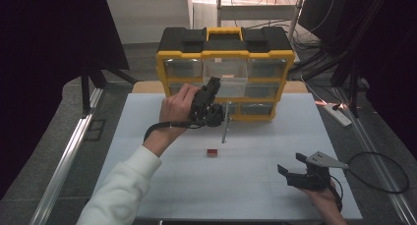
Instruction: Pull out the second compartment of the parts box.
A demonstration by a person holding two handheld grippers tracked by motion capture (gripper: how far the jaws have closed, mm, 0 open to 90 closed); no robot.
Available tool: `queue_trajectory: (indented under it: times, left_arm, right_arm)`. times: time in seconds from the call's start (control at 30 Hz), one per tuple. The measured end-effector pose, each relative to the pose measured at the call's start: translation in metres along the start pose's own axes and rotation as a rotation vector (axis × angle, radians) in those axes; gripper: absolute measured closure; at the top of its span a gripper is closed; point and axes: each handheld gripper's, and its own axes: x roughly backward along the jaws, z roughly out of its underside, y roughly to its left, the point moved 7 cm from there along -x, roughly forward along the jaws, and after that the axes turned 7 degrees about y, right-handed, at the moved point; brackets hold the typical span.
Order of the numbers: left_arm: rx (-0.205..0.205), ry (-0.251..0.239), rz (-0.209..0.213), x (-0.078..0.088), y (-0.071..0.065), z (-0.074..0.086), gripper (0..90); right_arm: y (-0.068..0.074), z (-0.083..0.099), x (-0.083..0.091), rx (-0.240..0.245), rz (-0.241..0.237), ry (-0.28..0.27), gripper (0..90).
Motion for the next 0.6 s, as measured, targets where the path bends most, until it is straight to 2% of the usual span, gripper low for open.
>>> queue_trajectory:
  times: [0.17, 0.47, 0.6]
  left_arm:
    - [0.005, -0.006, 0.004, -0.0004, 0.0001, -0.0001, 74.7]
    - [0.039, -0.009, 0.013, -0.0007, 0.0018, -0.0003, 63.8]
    - [0.071, -0.012, 0.035, 0.0004, 0.0032, 0.0014, 56.8]
  right_arm:
    - [0.0000, 0.0000, 0.0000, 0.001, 0.000, -0.001, 14.1]
    - [-0.0001, 0.0002, -0.0001, 0.000, 0.001, 0.002, 14.1]
    - [-0.0002, 0.0002, -0.0002, 0.000, 0.001, 0.002, 14.1]
